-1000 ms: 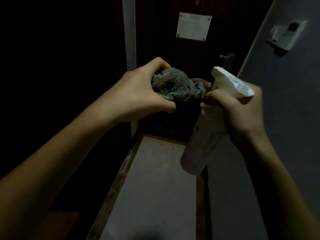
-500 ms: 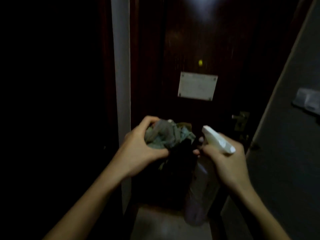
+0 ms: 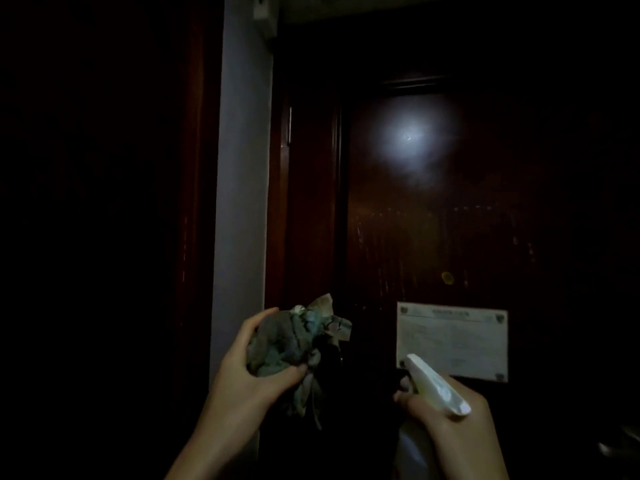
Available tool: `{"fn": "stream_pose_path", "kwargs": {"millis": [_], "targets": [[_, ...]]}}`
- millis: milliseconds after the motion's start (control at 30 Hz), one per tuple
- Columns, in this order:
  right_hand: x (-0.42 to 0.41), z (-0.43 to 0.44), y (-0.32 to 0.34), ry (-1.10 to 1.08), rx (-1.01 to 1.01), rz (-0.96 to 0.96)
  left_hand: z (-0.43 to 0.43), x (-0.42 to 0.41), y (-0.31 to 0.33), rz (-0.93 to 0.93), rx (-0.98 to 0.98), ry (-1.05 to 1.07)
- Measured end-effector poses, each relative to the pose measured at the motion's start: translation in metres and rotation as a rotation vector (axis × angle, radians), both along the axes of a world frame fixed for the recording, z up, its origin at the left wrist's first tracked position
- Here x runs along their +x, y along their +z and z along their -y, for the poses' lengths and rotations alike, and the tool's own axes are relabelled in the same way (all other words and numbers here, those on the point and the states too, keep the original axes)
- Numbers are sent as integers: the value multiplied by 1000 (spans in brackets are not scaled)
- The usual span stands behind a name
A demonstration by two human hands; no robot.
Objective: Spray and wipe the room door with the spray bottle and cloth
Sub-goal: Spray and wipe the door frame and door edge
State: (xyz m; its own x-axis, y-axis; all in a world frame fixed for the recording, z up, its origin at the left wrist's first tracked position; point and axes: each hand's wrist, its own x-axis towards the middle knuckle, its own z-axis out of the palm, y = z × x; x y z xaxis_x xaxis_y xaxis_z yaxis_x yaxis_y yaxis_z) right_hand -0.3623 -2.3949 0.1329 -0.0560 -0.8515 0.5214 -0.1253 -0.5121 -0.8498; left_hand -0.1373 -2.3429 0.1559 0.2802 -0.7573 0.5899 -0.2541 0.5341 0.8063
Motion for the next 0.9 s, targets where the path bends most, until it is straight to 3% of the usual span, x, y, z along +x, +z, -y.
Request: {"fn": "stream_pose_path", "kwargs": {"millis": [167, 433, 900], "targets": [[27, 97, 20, 175, -61, 74, 77, 24, 11, -103, -85, 166], [73, 201, 64, 212, -245, 51, 162, 58, 16, -235, -160, 374], [113, 260, 83, 81, -374, 63, 227, 85, 19, -234, -303, 382]]}}
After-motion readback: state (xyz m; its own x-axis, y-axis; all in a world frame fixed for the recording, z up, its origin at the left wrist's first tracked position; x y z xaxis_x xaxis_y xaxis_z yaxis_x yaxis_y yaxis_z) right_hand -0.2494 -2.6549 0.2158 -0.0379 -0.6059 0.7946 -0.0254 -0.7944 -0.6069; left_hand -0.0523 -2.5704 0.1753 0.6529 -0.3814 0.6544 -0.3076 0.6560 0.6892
